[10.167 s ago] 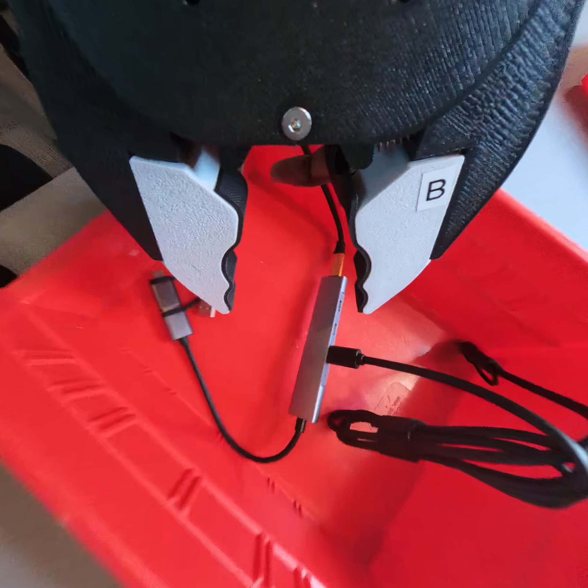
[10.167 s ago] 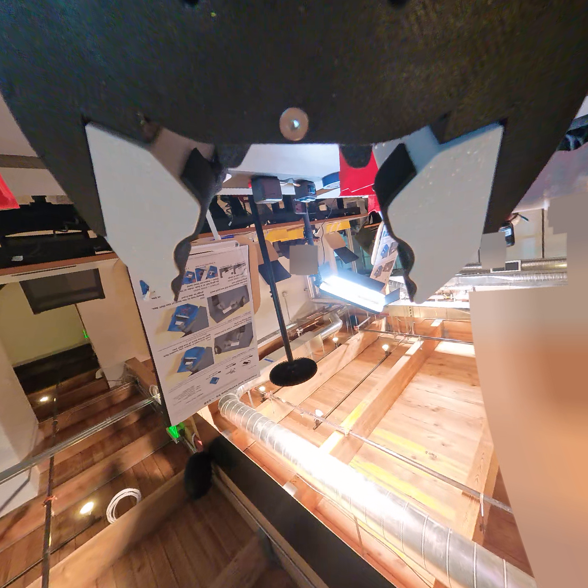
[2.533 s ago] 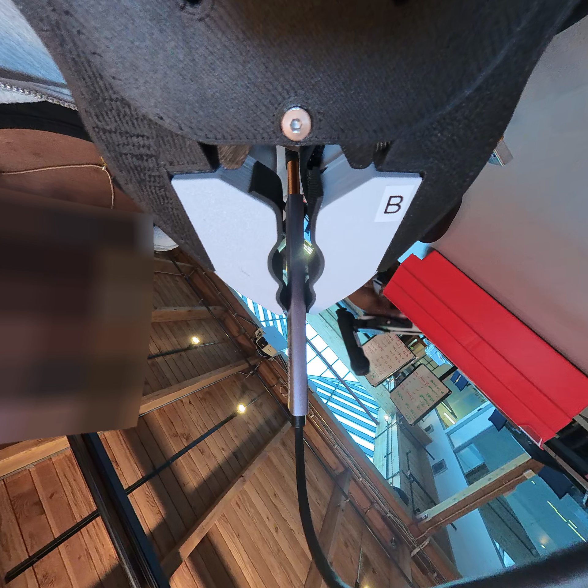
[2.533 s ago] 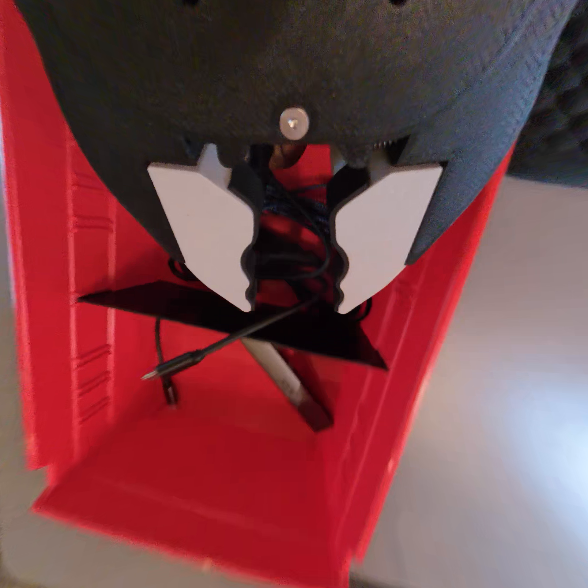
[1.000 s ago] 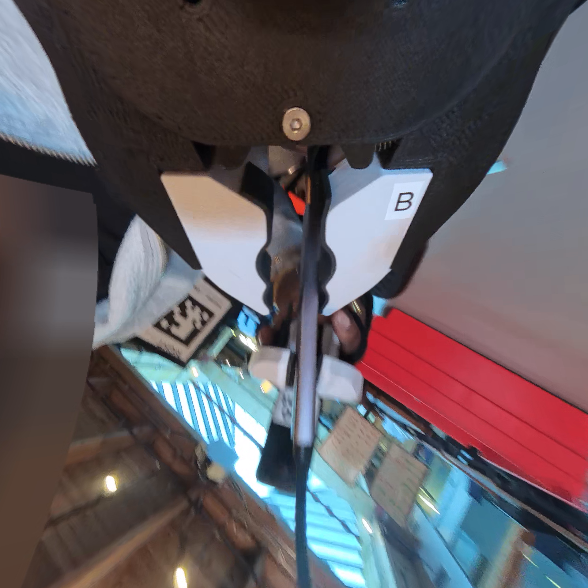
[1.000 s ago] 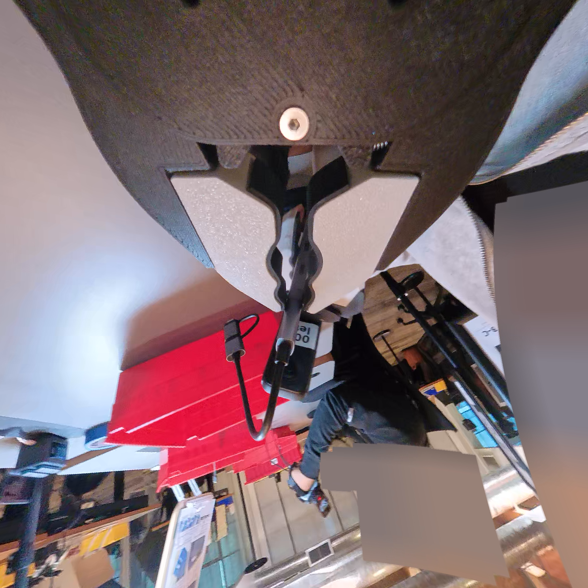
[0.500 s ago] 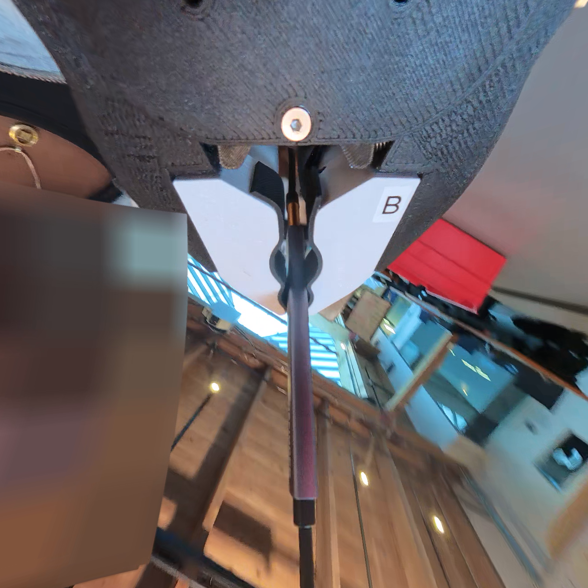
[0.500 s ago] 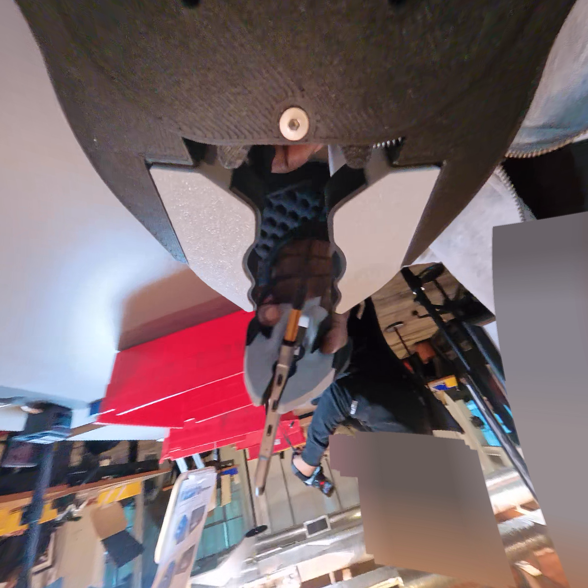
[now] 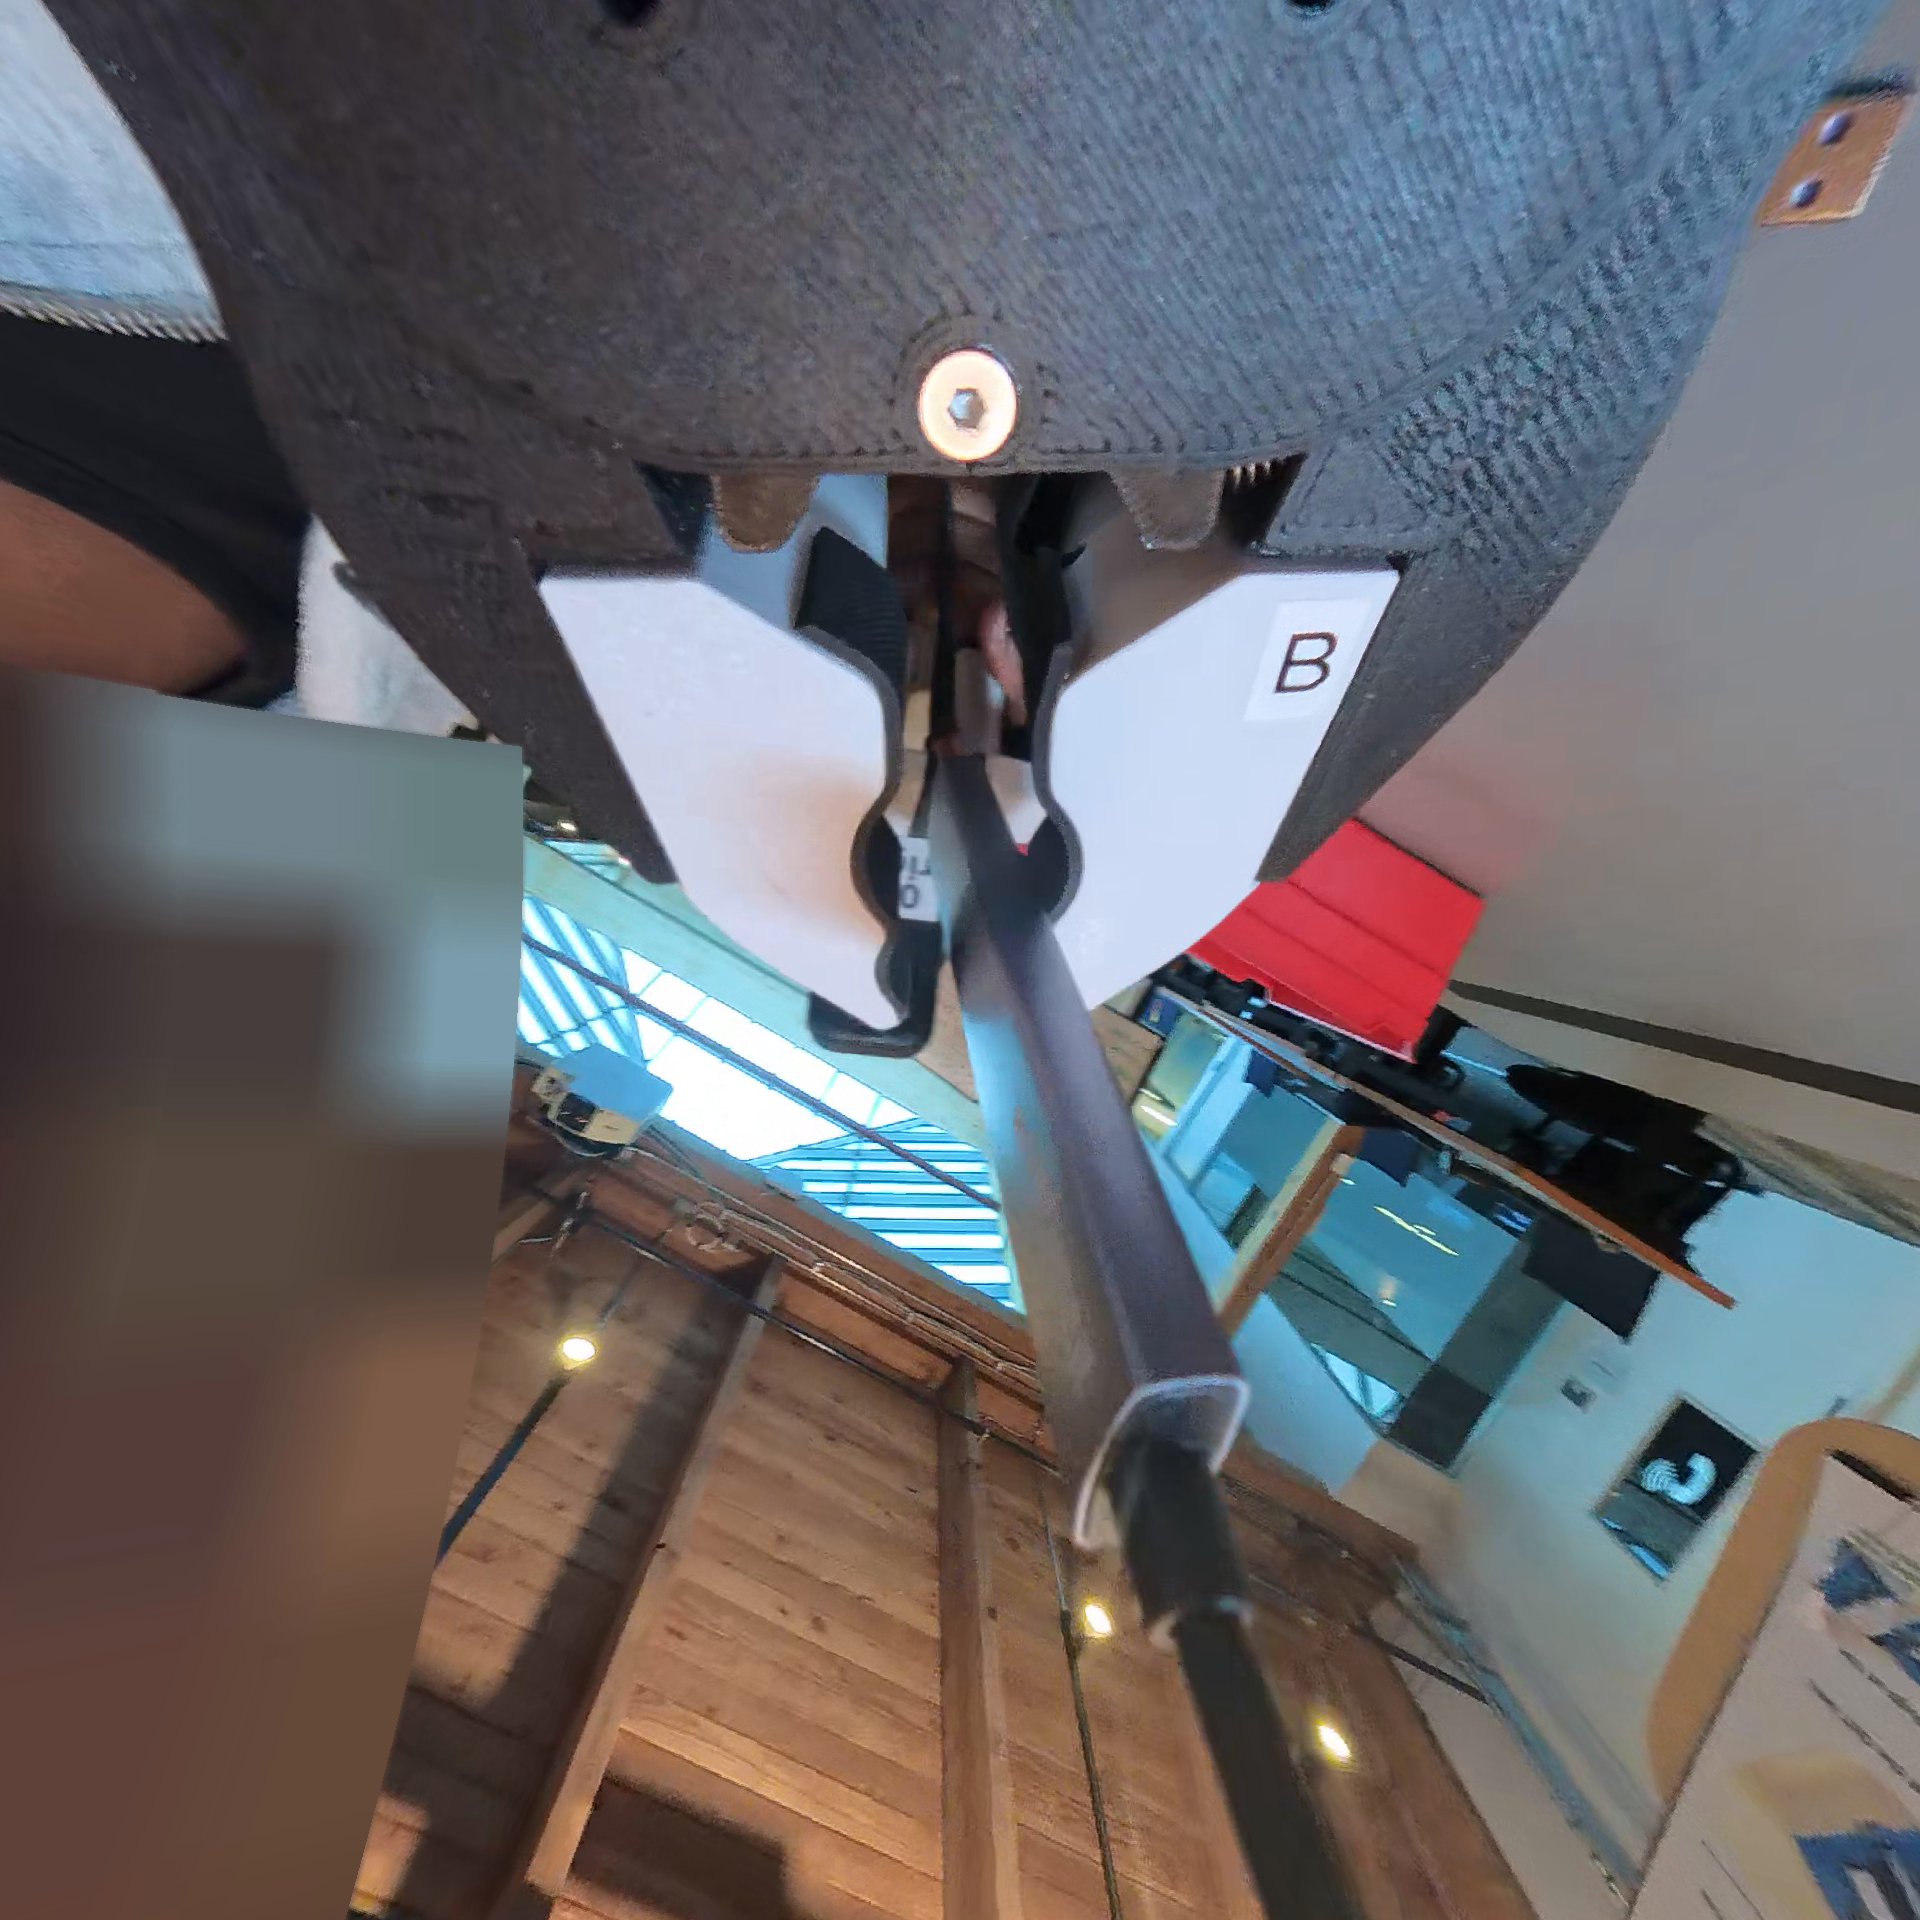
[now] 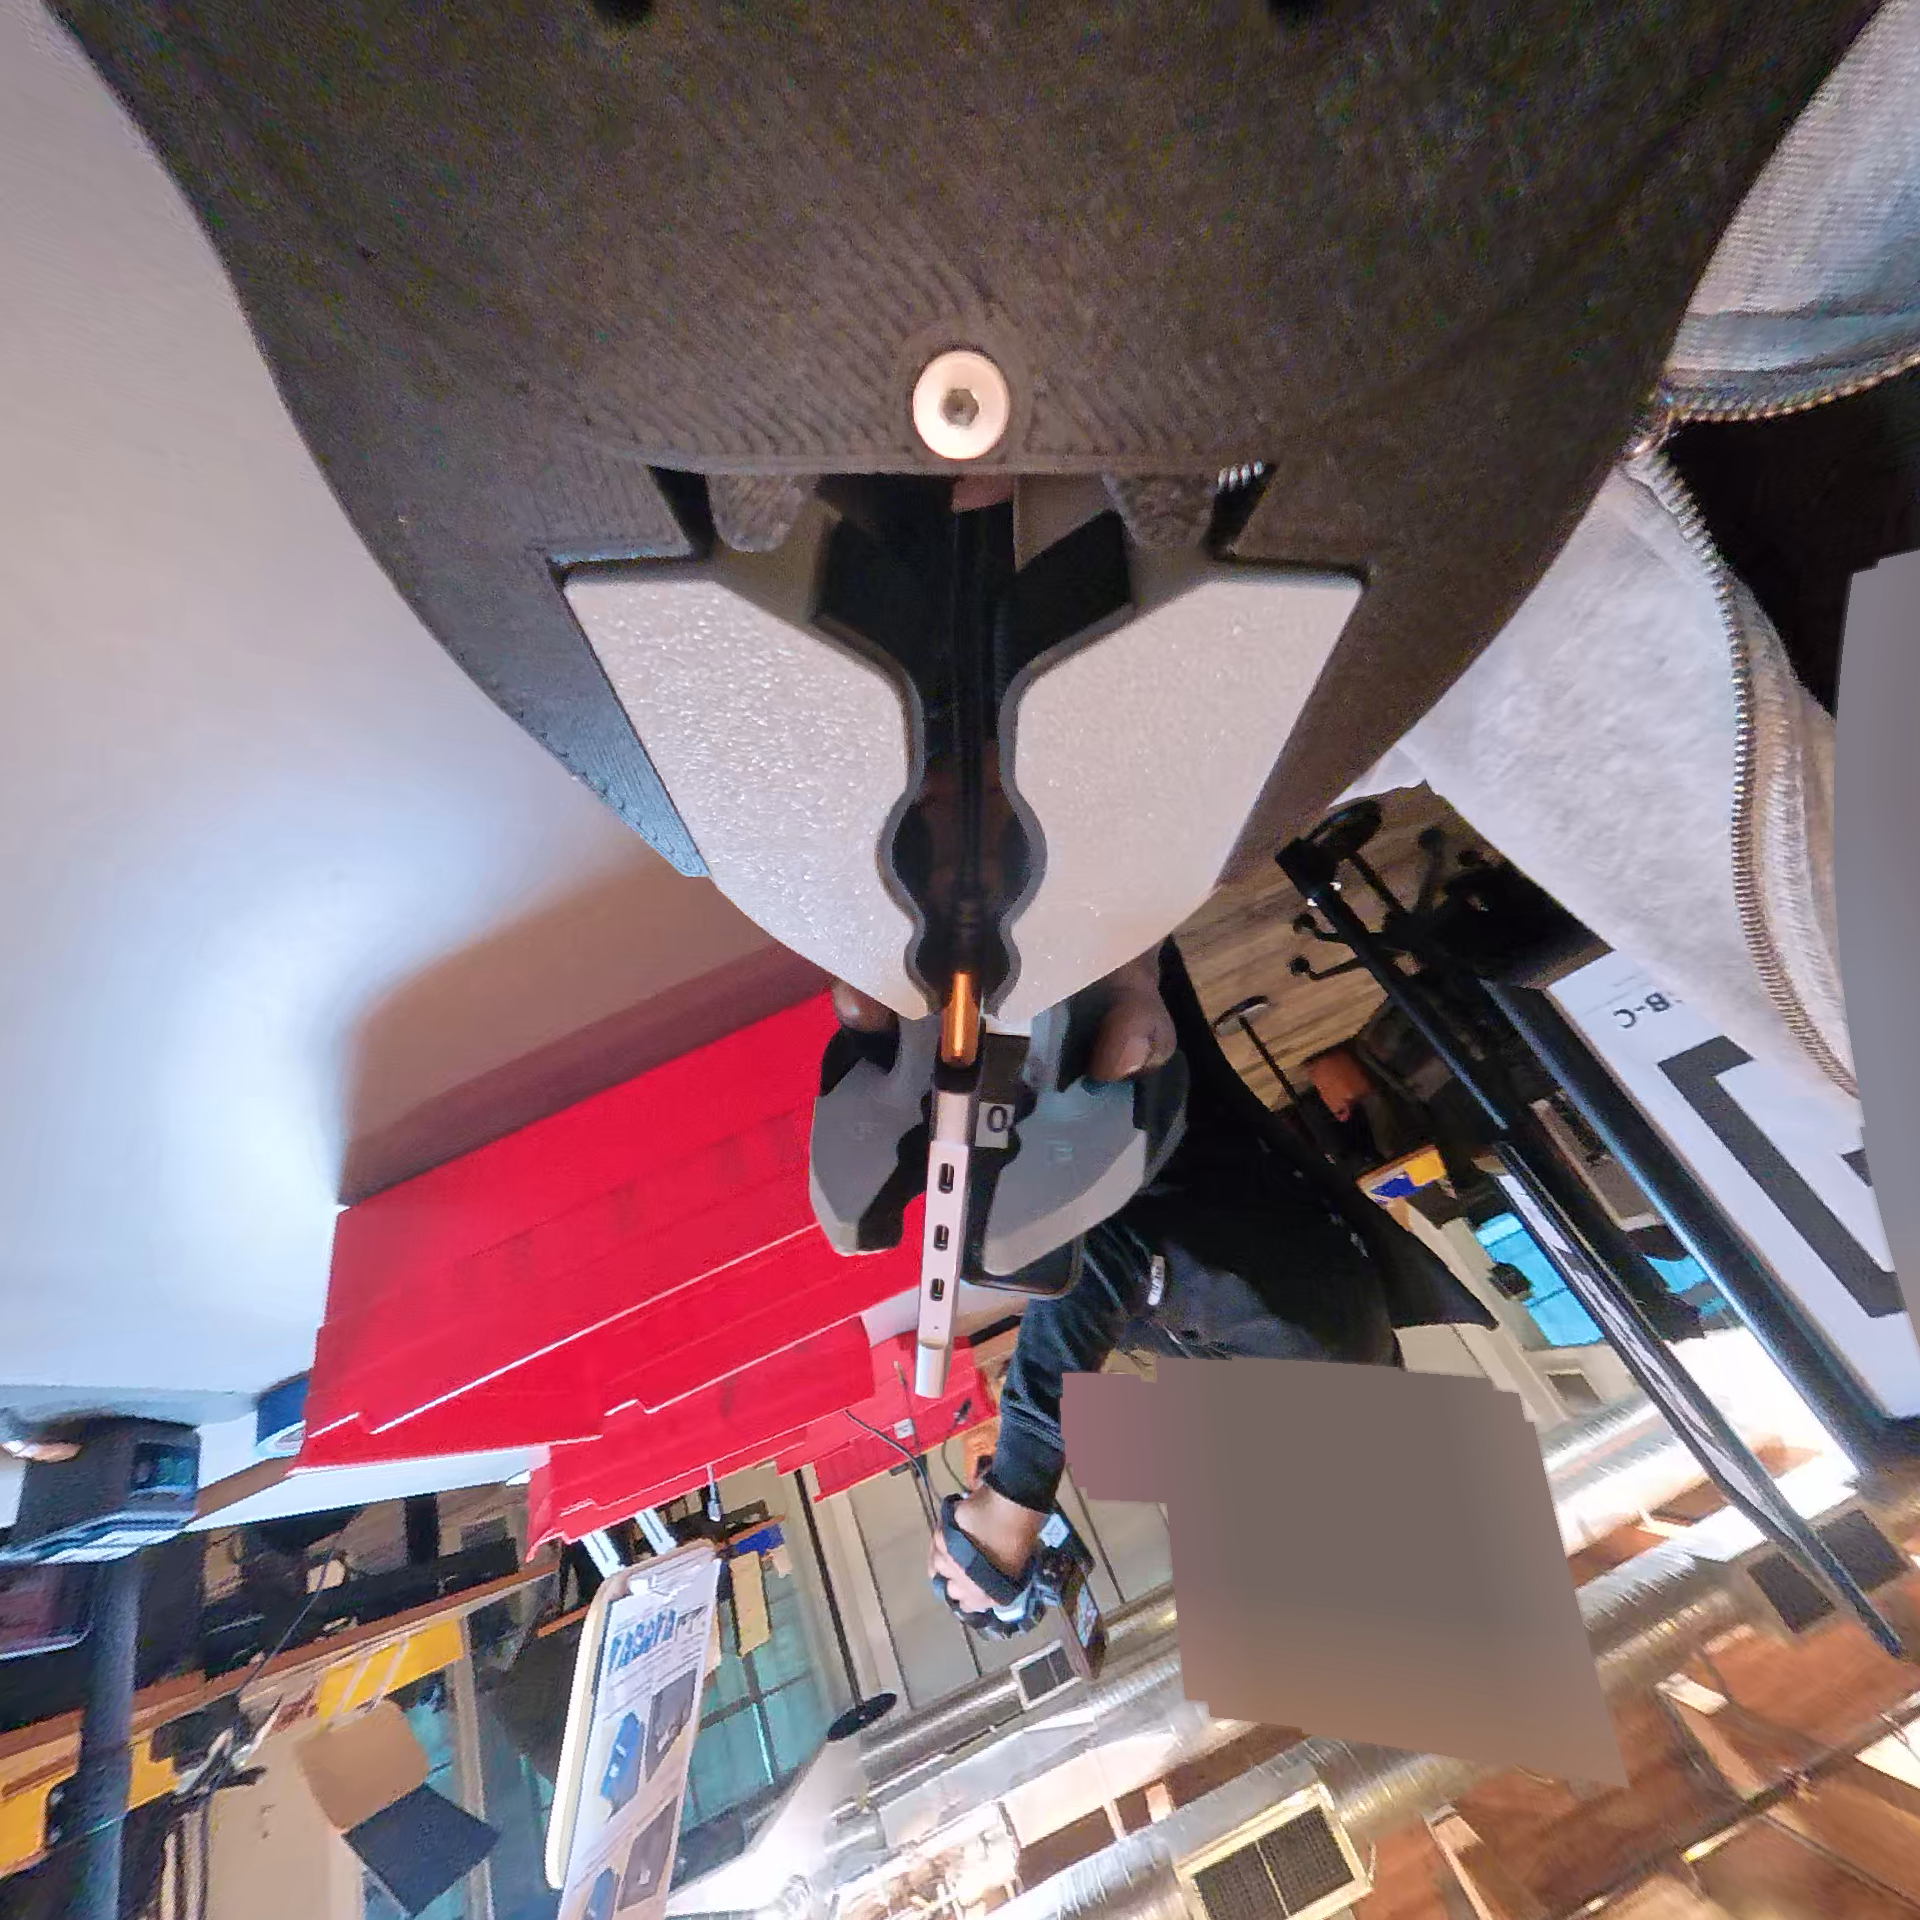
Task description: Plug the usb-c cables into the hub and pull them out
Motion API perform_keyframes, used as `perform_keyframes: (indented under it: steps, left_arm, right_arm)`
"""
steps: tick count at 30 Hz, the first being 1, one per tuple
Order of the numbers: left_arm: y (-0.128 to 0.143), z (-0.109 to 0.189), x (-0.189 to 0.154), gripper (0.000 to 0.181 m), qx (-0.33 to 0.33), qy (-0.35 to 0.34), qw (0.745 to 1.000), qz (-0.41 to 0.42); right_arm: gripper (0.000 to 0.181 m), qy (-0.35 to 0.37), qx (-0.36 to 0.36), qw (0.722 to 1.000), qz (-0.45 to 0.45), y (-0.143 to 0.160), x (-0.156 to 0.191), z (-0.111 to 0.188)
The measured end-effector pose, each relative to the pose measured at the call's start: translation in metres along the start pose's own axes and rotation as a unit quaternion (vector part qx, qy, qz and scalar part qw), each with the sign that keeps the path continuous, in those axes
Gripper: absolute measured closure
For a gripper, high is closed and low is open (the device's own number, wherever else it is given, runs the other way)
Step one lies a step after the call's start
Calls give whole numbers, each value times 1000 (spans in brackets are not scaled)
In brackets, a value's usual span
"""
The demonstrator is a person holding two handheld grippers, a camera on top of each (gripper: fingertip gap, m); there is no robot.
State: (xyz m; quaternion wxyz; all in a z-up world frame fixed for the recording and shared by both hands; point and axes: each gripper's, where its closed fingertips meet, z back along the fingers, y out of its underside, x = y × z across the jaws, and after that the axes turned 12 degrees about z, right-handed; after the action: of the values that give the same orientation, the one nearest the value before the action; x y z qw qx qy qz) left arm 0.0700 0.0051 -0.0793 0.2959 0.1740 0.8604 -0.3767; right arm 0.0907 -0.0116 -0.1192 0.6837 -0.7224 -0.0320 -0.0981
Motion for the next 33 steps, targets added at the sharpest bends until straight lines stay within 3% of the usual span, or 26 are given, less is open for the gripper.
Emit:
perform_keyframes:
  steps: [2,8,16,24,25,27,29,33]
  left_arm:
    - [2,-1,-1,174,8,2,1000,2]
    - [3,7,9,176,17,-29,999,24]
    - [39,0,14,175,98,-44,994,24]
    - [39,0,15,174,89,-56,994,26]
    - [36,0,17,174,78,-67,994,25]
    - [27,4,26,174,46,-91,994,34]
    - [25,6,33,174,39,-113,992,37]
    - [22,7,41,174,25,-146,989,21]
  right_arm:
    - [175,-9,-6,1000,-17,0,1,-1]
    - [174,2,23,999,-23,12,-1,-2]
    - [174,37,53,998,-27,31,6,32]
    - [172,71,133,981,124,34,2,46]
    - [171,81,144,972,167,35,-2,45]
    - [134,127,164,941,268,34,-11,44]
    - [125,166,196,896,362,36,-14,42]
    - [144,238,266,793,494,44,-26,36]
